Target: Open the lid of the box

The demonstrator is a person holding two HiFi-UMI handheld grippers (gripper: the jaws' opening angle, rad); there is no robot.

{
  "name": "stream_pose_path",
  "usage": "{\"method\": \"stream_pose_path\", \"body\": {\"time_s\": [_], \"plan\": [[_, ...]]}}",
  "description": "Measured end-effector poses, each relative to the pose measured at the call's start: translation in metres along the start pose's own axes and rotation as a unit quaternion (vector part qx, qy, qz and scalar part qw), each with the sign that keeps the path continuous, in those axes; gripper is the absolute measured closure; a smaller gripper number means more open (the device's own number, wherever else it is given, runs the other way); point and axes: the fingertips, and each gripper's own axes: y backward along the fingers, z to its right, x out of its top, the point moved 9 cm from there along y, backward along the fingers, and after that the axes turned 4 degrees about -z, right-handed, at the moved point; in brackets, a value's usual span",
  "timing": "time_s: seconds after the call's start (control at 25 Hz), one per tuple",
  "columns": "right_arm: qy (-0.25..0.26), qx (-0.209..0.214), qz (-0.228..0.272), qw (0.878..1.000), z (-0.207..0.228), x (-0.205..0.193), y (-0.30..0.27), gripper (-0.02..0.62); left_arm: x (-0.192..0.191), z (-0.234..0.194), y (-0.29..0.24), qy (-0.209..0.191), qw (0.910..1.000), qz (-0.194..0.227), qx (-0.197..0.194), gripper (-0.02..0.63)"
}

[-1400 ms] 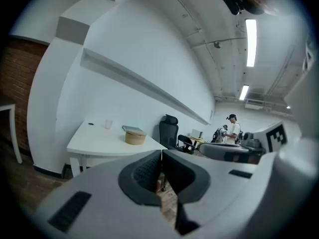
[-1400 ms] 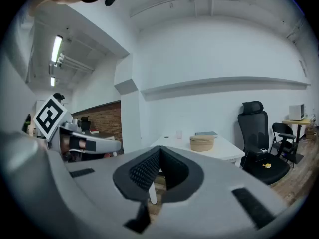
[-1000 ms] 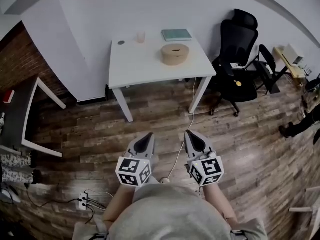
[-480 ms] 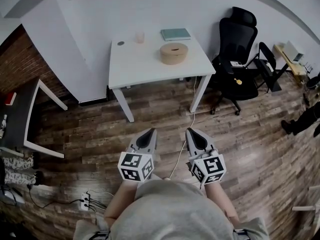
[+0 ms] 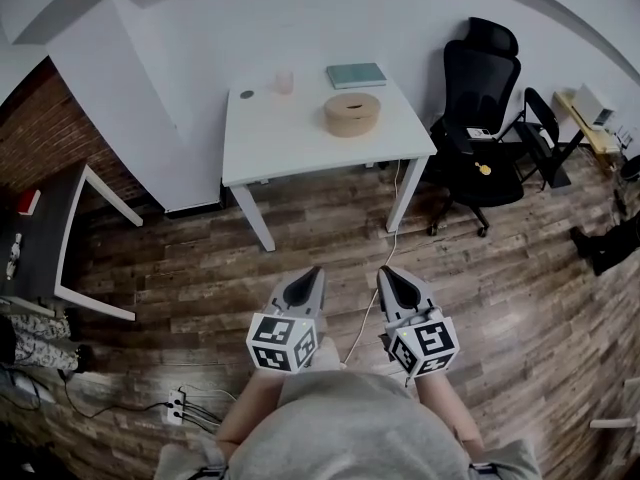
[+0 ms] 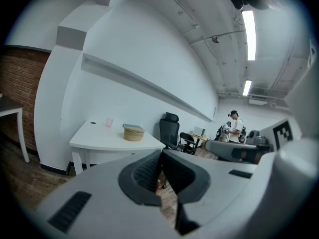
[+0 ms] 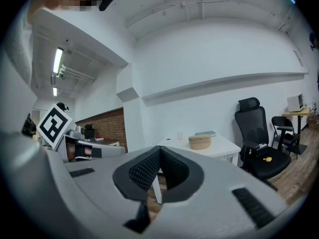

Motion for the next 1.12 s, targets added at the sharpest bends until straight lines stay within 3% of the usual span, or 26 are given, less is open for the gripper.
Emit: {"method": "stream_pose_path", "body": {"time_s": [0.56, 1.12], "plan": [[0.001, -0.008, -0.013, 1.000, 0.040, 0.001, -0.051, 0.592, 0.010, -0.025, -0.057, -0.009, 0.9998, -0.016, 0.003, 0.599], [0.026, -0.034, -0.002, 0.999, 0.126, 0.055, -0.180, 0.592, 0.082, -0.094, -0.202, -0.021, 0.9991, -0.016, -0.034, 0.598]]}}
